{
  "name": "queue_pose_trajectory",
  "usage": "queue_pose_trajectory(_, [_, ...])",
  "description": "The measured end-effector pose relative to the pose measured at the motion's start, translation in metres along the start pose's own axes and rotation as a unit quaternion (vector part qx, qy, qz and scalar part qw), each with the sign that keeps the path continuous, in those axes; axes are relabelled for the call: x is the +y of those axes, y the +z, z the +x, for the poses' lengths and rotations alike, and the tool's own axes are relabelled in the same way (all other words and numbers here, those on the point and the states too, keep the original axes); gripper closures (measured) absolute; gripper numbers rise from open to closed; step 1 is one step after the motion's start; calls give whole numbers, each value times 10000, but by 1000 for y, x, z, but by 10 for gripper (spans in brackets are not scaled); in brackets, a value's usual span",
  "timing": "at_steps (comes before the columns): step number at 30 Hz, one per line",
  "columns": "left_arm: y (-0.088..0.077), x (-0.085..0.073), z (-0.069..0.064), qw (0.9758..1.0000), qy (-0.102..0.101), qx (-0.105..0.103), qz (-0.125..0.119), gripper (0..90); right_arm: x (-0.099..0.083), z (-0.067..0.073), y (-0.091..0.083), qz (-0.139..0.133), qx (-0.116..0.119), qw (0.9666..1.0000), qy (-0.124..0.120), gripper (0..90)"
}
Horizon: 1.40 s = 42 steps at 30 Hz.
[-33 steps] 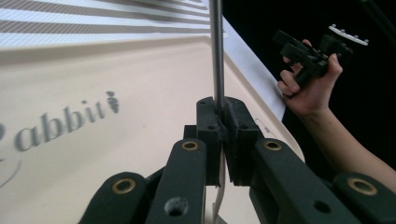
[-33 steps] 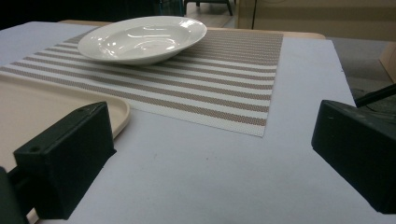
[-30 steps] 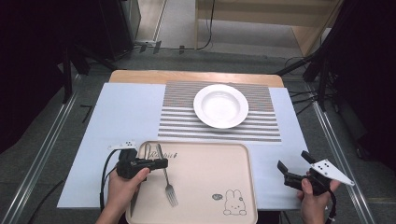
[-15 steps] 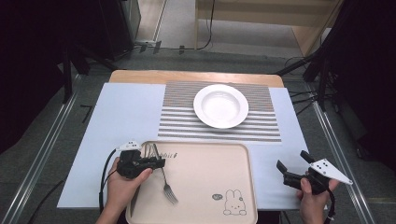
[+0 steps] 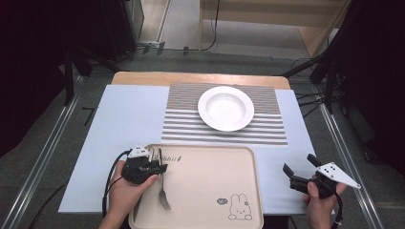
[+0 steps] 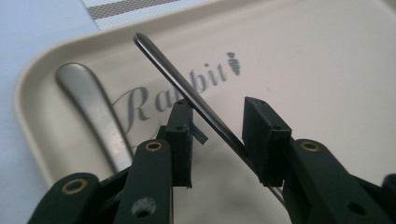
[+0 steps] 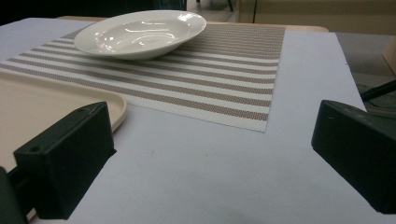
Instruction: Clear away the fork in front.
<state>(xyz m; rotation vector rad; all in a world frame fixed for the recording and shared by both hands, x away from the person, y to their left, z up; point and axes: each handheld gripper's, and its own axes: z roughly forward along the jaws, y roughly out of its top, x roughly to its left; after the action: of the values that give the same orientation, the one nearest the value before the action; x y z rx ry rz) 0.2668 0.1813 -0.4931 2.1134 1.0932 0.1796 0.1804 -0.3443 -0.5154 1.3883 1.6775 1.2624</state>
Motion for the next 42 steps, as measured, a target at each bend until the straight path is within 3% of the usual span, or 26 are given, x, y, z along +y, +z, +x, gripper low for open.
queue_pose_trajectory(6, [-5,0,-3,9997,49,216,-133,586,0,-1,0,-8,0,10000,17,0])
queue_pose_trajectory(10, [-11,-3,-11,9993,276,-101,-219,872,0,0,0,3,-3,10000,19,0])
queue_pose_trajectory(12, [-9,-4,-19,9984,500,-248,-97,898,0,0,1,3,-7,10000,-3,0])
queue_pose_trajectory(16, [-1,-7,-32,9958,831,-290,259,898,0,0,1,3,-6,10000,-6,0])
queue_pose_trajectory(27, [-1,-11,-18,9972,576,-274,386,899,-1,0,2,13,-14,10000,11,0])
queue_pose_trajectory(31, [-2,-12,-15,9980,473,-269,322,899,-1,0,2,22,-14,10000,-4,0])
queue_pose_trajectory(36, [3,-5,-14,9980,561,-120,277,898,-1,0,3,24,-12,10000,-14,0])
queue_pose_trajectory(42, [5,-3,-7,9991,367,-59,197,898,-1,1,3,30,-26,10000,-20,0])
